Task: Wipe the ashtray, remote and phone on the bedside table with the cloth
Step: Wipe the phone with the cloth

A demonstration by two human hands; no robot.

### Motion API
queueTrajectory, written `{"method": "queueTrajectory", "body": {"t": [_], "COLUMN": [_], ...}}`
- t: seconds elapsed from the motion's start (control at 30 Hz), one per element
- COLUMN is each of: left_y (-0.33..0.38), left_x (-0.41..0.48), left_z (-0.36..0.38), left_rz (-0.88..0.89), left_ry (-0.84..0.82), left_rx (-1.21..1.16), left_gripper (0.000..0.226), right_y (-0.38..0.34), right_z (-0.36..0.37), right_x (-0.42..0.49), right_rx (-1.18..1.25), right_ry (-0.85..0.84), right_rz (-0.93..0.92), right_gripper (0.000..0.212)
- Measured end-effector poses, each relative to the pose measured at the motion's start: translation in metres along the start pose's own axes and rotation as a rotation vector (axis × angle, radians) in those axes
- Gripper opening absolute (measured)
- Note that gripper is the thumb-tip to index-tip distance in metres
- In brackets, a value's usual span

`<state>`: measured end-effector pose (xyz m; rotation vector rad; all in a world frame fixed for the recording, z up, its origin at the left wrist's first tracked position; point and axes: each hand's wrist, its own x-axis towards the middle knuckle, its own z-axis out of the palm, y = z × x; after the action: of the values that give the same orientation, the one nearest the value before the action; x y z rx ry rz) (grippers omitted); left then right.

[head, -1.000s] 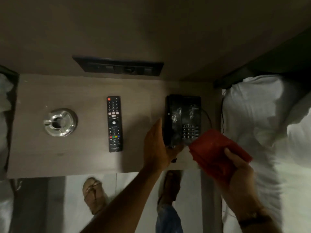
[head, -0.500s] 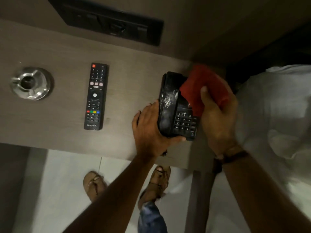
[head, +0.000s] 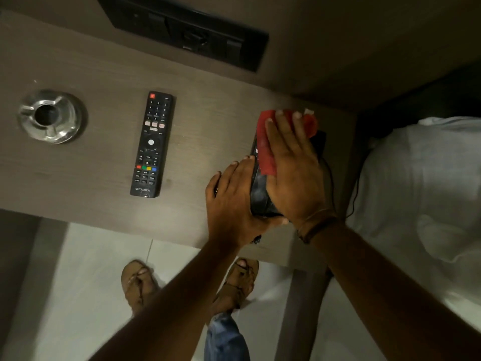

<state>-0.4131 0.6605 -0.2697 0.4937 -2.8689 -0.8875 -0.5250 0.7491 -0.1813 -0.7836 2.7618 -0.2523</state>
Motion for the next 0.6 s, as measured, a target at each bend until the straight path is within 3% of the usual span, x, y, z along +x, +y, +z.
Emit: {"method": "queueTrajectory", "body": {"t": [0.23, 0.4, 0.47, 0.53, 0.6], "left_y": [-0.003, -0.002, 0.000, -0.001, -0.003], "left_x": [-0.002, 0.002, 0.003, 0.003, 0.001], "left_z": [0.004, 0.000, -0.001, 0.000, 0.001], "left_rz": [0.037, -0.042, -0.056, -0.058, -0.052], "left_ry": [0.078, 0.003, 0.016, 0.000, -0.018], "left_rx": [0.012, -0.004, -0.018, -0.026, -0.021], "left_gripper": [0.084, 0.082, 0.084, 0.096, 0.111], "right_y": [-0.007, -0.011, -0.007, 0.001, 0.011], "right_z": [0.019, 0.025, 0.021, 0.008, -0.008], "right_x": [-0.071, -0.114, -0.118, -0.120, -0.118], "right_rx": [0.024, 0.205, 0.439, 0.973, 1.343], "right_ry": [-0.117, -0.149, -0.249, -0.376, -0.369], "right_rz": [-0.121, -0.127, -0.025, 0.240, 0.531], "right_gripper": [0.084, 0.067, 0.059, 0.045, 0.032]}}
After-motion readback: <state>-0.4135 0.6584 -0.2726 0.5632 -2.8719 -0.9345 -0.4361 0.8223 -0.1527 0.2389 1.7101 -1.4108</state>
